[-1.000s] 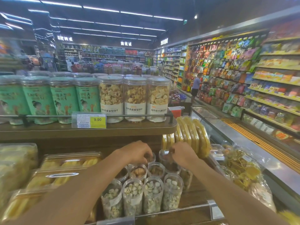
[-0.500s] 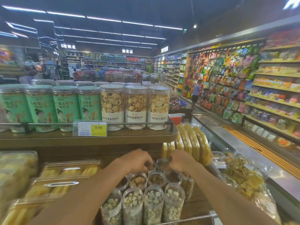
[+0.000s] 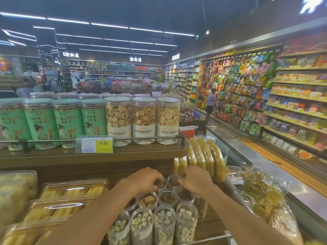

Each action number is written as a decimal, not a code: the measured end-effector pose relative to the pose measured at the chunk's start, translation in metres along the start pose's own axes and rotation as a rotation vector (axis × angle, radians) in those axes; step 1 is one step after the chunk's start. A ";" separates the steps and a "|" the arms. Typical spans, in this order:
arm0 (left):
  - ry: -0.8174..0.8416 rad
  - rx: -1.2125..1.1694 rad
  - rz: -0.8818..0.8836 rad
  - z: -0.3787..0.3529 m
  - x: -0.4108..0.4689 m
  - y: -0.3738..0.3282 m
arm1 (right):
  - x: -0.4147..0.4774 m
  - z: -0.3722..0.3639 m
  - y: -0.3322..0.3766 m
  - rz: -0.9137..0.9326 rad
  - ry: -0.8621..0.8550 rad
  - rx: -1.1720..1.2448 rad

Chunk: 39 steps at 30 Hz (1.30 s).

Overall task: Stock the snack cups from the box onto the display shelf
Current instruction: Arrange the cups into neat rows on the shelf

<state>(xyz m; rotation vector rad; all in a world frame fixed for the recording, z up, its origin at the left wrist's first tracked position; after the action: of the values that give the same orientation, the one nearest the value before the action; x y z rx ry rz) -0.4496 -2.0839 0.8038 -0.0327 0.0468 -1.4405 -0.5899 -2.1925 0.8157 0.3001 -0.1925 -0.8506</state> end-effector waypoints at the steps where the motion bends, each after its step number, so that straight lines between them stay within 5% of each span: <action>1: -0.001 -0.002 0.001 0.000 -0.001 0.000 | 0.002 0.006 -0.006 0.013 -0.011 0.055; 6: 0.005 -0.016 0.010 -0.001 -0.001 0.001 | 0.001 0.029 -0.055 -0.038 -0.095 0.076; 10: 0.015 -0.002 0.011 -0.001 0.002 0.001 | 0.001 0.011 -0.079 -0.102 0.006 0.099; 39: 0.015 -0.016 0.013 -0.008 0.004 0.007 | 0.024 -0.018 -0.071 -0.113 0.169 0.321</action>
<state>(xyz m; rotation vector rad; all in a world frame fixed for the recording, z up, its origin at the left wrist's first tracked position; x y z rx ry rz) -0.4424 -2.0873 0.7953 -0.0352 0.0706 -1.4272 -0.6190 -2.2513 0.7758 0.6866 -0.1550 -0.9007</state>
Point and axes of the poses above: each hand's wrist, its own x-axis towards the middle knuckle, its own z-axis out of the back of the hand, y = z × x, the point moved 8 cm from there along x, towards the middle knuckle, and after that the axes turned 9 degrees about x, right-handed, at the moved point
